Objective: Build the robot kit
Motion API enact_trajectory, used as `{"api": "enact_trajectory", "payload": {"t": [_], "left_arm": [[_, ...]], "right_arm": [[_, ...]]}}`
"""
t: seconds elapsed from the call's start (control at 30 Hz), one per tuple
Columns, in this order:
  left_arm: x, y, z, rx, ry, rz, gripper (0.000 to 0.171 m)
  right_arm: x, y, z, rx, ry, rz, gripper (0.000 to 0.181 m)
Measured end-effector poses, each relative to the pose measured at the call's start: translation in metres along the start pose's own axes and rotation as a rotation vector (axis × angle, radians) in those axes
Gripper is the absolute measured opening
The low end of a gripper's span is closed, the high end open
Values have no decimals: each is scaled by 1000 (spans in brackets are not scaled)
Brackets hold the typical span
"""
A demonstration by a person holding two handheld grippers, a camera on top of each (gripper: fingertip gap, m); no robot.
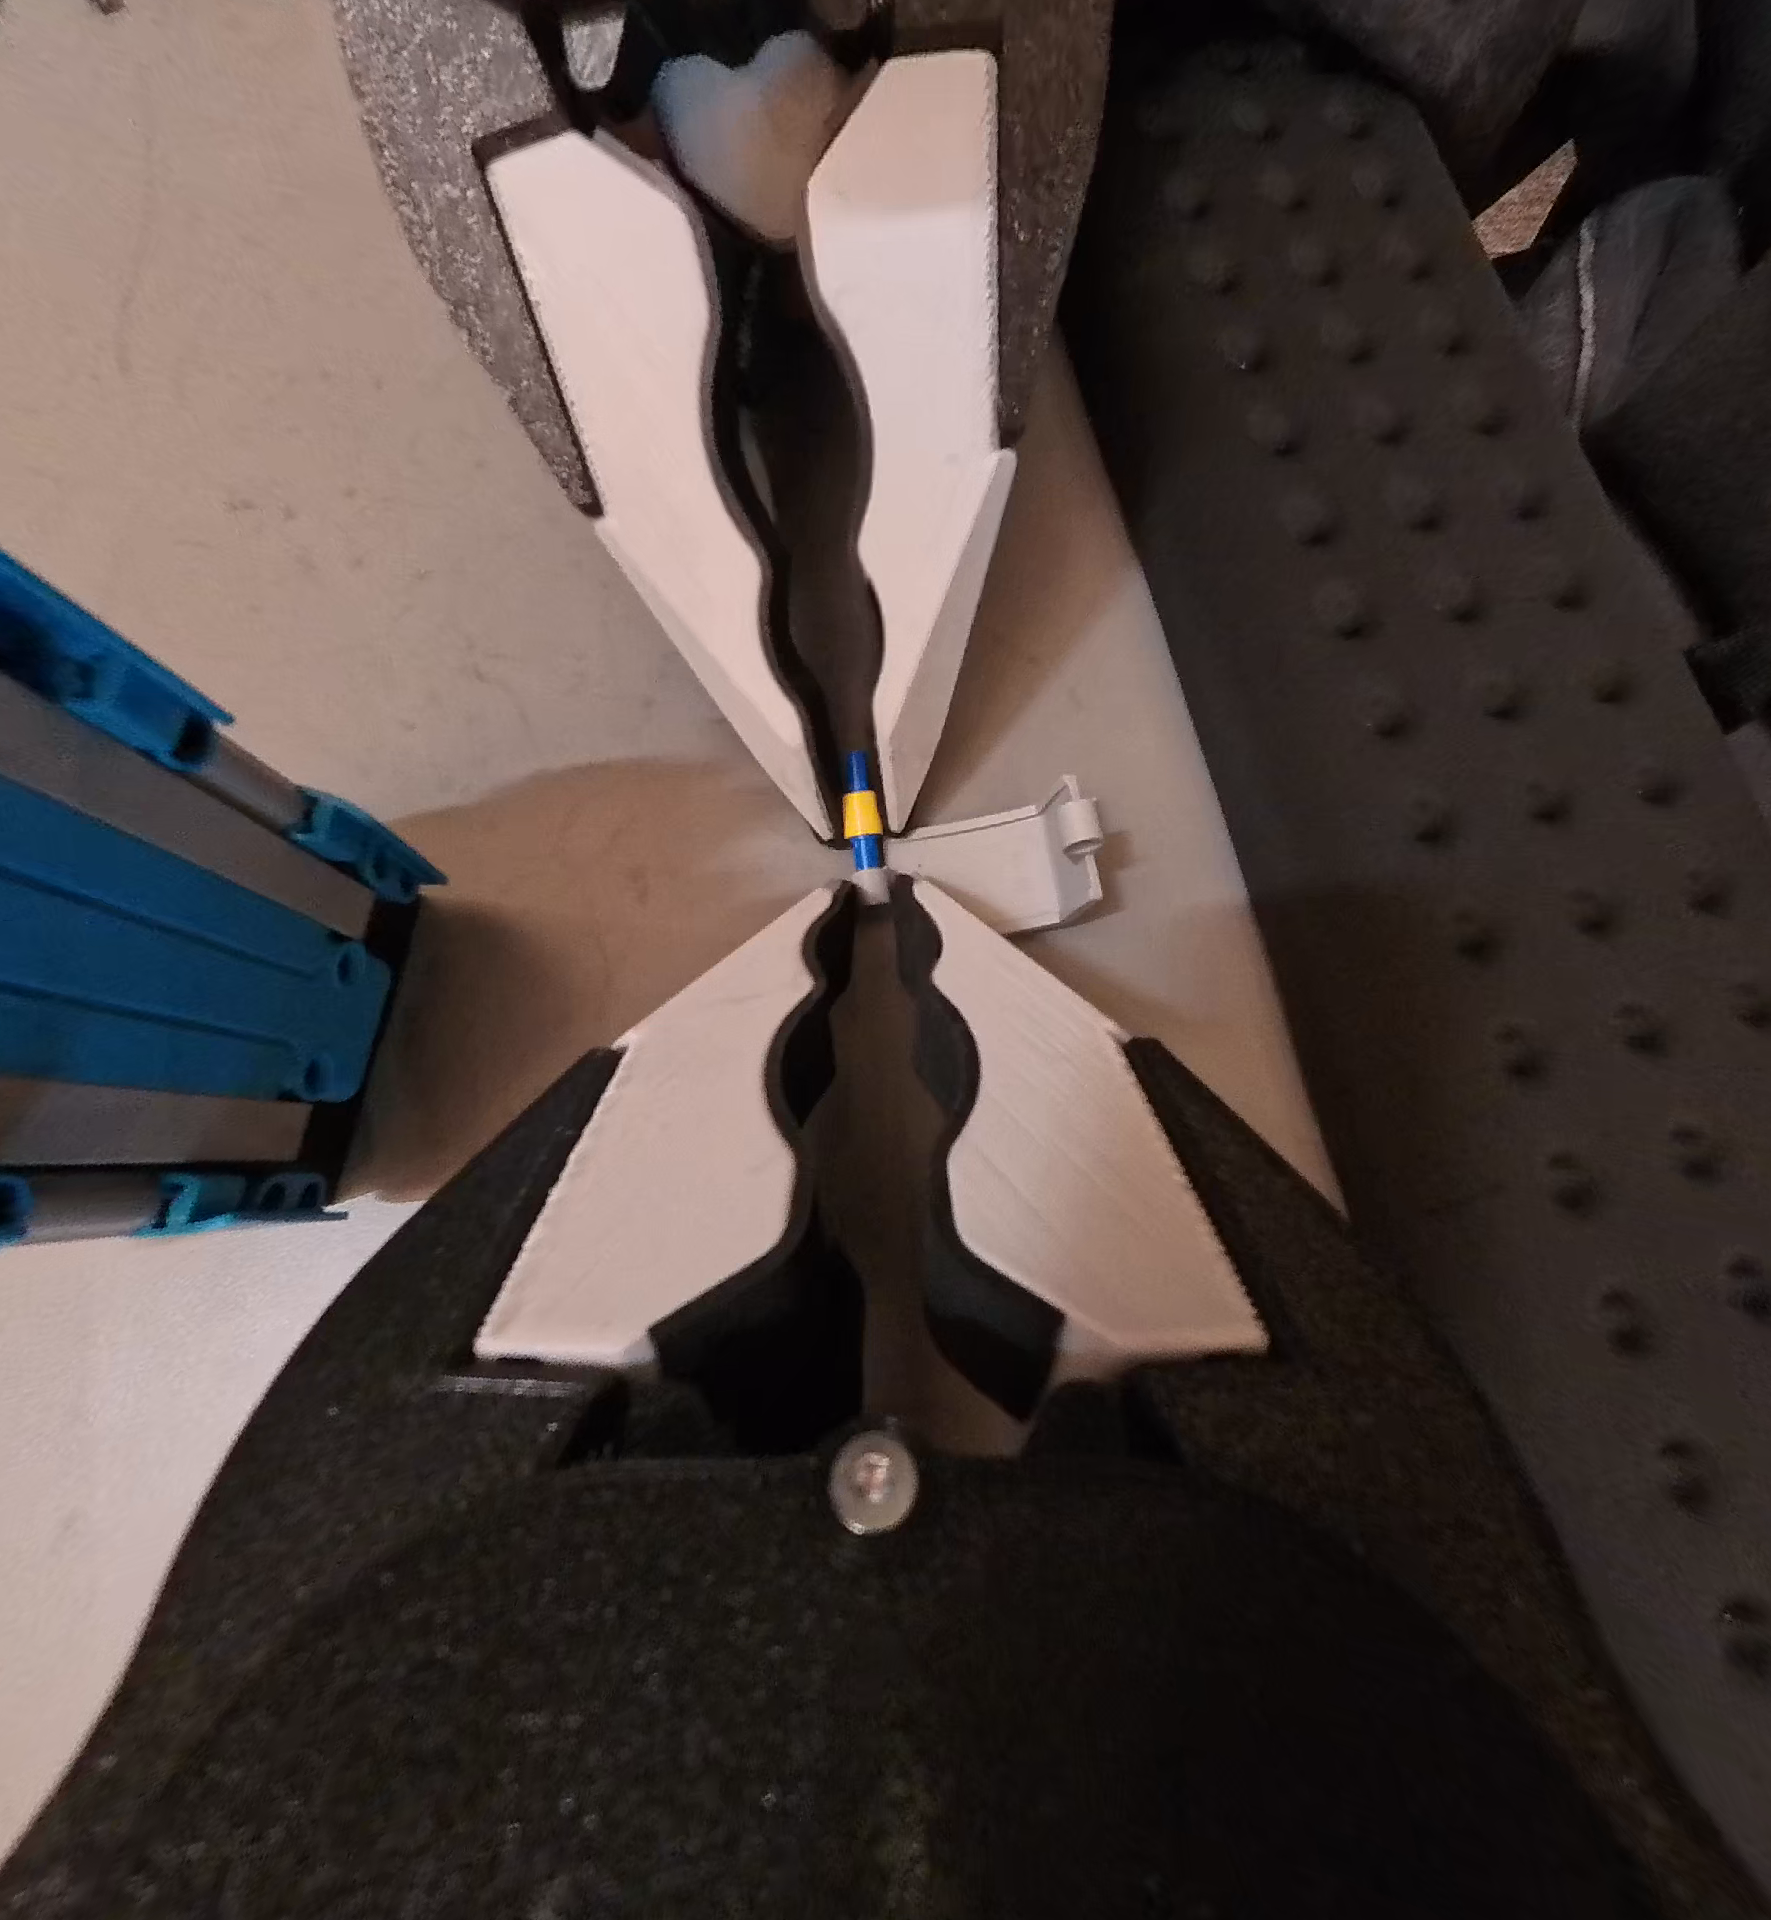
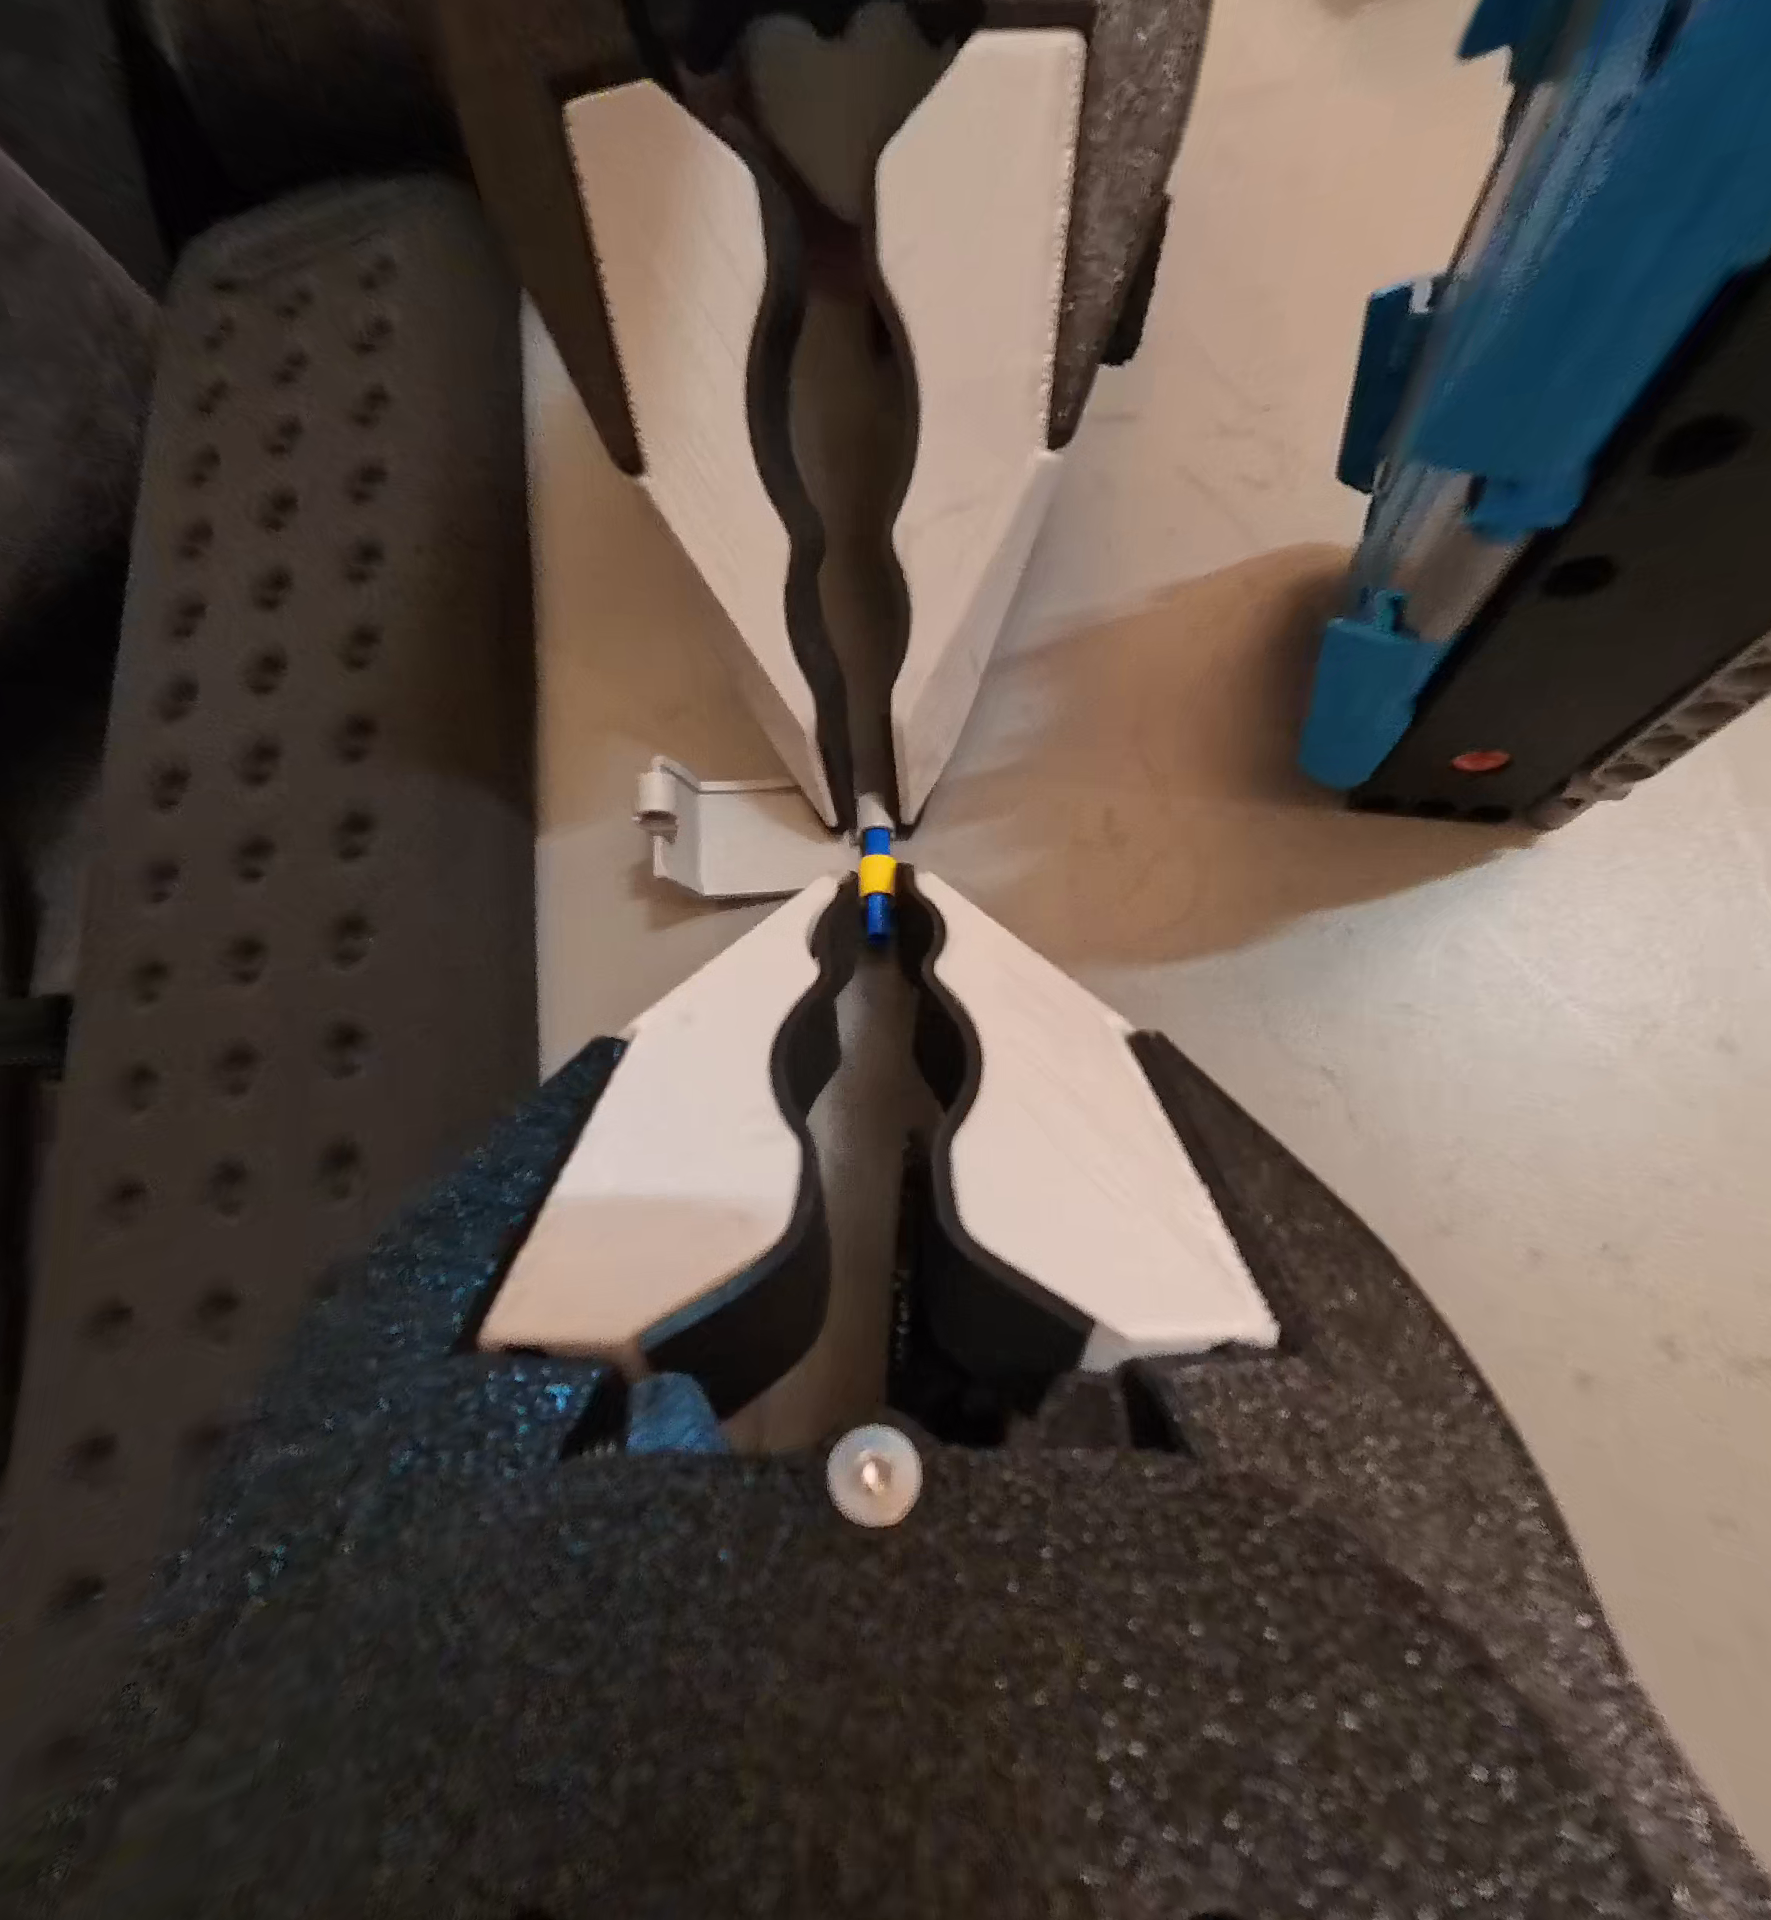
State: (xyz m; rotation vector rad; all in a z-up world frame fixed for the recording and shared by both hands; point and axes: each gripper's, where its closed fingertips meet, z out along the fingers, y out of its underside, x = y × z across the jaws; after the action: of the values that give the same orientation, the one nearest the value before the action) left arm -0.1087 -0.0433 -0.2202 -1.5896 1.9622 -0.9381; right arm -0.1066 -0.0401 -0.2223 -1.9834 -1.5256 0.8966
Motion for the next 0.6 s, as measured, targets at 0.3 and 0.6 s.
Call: {"api": "enact_trajectory", "payload": {"t": [0.3,0.6], "left_arm": [[1,0,0,0,-3,9,7],[1,1,0,0,-1,6,7]], "right_arm": [[5,0,-4,22,19,20,14],[6,5,-9,7,56,-42,15]]}}
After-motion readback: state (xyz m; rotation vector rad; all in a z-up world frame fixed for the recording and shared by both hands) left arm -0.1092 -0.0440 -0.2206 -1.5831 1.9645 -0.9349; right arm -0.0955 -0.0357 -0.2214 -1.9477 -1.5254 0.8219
